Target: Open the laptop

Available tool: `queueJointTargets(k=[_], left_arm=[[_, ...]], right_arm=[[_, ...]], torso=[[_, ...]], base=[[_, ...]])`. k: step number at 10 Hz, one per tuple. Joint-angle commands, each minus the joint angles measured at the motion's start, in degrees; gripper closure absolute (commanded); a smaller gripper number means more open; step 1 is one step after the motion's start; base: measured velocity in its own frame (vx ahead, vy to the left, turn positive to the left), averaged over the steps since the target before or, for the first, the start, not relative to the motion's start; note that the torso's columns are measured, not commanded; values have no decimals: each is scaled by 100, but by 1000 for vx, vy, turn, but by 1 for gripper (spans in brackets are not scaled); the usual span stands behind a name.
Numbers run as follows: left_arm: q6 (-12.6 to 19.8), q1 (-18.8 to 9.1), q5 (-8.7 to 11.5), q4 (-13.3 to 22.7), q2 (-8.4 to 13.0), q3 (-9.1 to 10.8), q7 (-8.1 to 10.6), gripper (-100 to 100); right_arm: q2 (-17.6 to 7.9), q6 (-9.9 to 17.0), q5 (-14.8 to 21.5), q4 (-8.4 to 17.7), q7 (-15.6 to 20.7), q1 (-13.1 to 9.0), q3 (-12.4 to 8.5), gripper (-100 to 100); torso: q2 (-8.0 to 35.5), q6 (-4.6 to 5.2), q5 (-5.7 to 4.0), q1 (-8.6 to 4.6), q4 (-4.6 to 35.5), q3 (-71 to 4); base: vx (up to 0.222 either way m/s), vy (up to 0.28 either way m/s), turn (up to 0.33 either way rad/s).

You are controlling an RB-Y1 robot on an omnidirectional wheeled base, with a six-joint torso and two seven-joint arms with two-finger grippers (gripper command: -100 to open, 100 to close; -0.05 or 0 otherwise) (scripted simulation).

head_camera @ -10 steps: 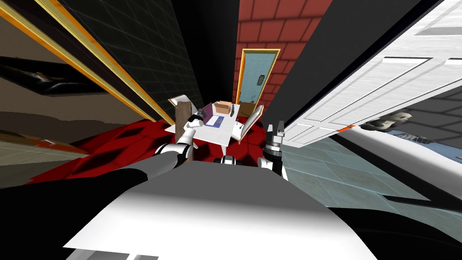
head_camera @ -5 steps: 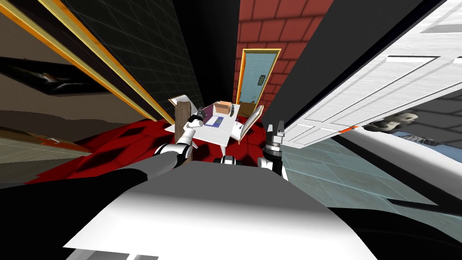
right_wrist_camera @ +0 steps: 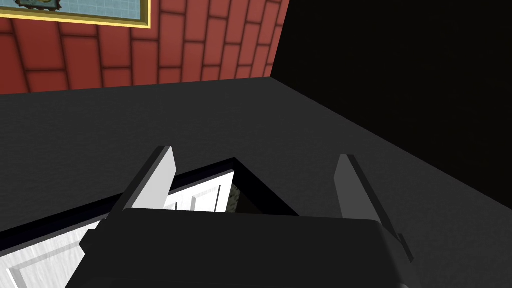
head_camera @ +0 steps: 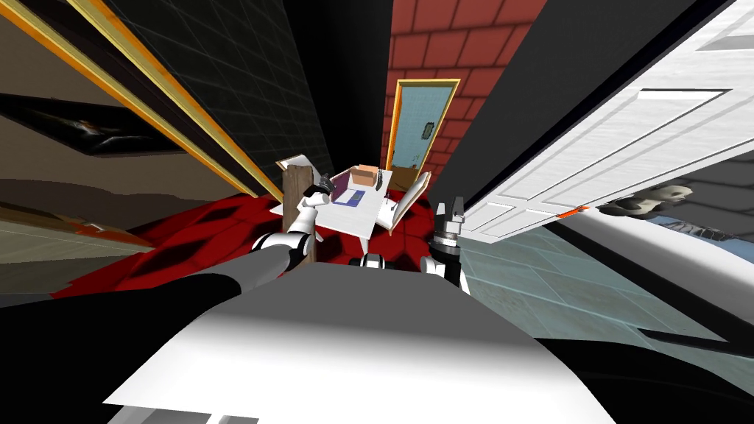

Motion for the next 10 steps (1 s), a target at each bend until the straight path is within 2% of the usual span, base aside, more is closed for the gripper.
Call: queueJointTargets(k=[1, 2, 3, 4, 7, 8, 10], left_arm=[[-66, -174, -77, 274, 21, 109, -30, -100], [-90, -275, -141, 419, 19, 194, -51, -100], [-96, -244, -98, 388, 19, 126, -38, -100], [-58, -141, -56, 226, 22, 80, -23, 100], [-17, 27, 51, -15, 25, -61, 11, 100], [-36, 3, 51, 64, 37, -48, 17, 100], [-358, 81, -196, 164, 11, -117, -183, 100]], right_arm=[[0, 0, 0, 0, 0, 0, 0, 0], [0, 0, 0, 0, 0, 1, 0, 0], [0, 0, 0, 0, 0, 0, 0, 0], [0, 0, 0, 0, 0, 1, 0, 0], [1, 0, 0, 0, 0, 1, 0, 0], [1, 0, 0, 0, 0, 1, 0, 0], [1, 0, 0, 0, 0, 0, 0, 0]], torso=[[-1, -5, 1, 2, 0, -1], [-2, -6, -1, -2, 1, -1], [-4, -2, -2, -6, 0, -2], [-2, -7, -4, -15, -1, -1], [9, 0, -18, -33, 6, 6], [9, 2, -14, -27, 9, 6], [-2, 6, -2, -11, -2, 0]], base=[[0, 37, -71], [7, 46, -125], [4, 24, -34], [-5, -21, 123], [-2, -35, 104], [-3, -15, 6], [-7, -19, -109]])
